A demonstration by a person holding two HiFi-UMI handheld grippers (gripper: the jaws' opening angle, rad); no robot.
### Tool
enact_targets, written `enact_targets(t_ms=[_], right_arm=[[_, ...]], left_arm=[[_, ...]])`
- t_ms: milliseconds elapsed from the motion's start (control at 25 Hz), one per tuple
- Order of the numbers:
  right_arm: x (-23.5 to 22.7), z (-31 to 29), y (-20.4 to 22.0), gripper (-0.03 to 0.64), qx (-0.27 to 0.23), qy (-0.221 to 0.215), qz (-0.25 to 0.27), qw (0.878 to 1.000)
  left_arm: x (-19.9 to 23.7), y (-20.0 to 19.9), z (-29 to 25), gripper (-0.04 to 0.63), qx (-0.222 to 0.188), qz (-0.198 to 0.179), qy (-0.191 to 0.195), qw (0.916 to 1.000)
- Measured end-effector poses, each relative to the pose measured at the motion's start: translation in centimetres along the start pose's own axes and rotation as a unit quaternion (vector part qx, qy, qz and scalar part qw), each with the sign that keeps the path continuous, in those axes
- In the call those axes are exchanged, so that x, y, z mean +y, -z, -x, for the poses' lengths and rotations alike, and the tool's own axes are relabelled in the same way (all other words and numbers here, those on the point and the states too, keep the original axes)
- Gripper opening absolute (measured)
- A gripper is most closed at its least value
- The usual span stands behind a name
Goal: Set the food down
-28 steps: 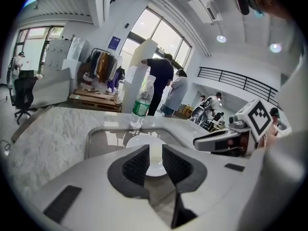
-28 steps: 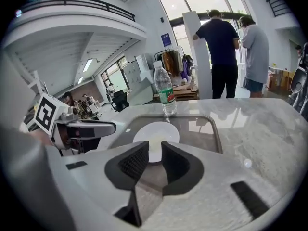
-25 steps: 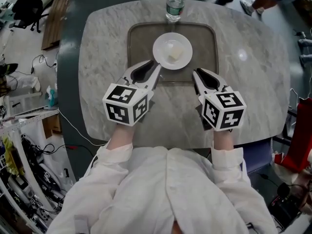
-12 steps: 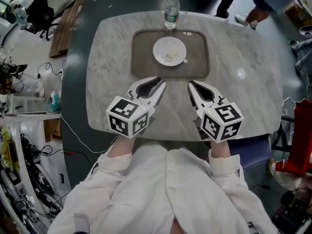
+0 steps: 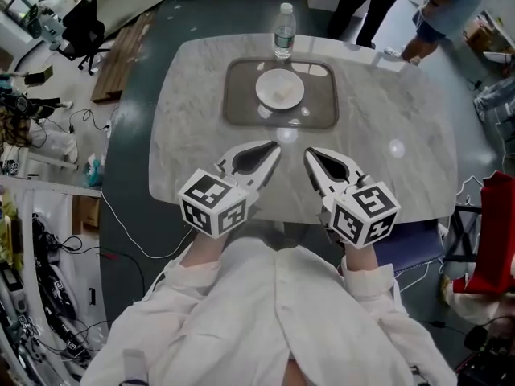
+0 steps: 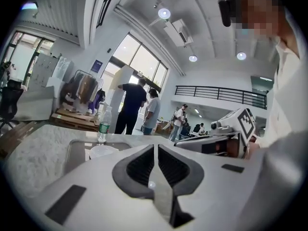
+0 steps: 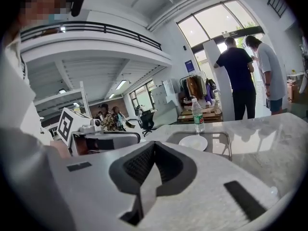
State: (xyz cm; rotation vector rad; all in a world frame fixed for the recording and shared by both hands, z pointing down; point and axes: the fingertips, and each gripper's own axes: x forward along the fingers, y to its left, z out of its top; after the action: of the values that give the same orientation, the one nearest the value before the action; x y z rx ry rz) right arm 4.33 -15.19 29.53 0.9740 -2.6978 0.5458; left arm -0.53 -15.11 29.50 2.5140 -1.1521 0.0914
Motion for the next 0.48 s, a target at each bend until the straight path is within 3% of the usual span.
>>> enact_targets(t_ms=[480], right_arm=[[3.2,1.9,2.8,0.003,0.006,-0.020,-0.012,1.000]], left_arm=[[-3.2,3.9,2.8,0.035,0.027,0.015,0.005,0.9995]])
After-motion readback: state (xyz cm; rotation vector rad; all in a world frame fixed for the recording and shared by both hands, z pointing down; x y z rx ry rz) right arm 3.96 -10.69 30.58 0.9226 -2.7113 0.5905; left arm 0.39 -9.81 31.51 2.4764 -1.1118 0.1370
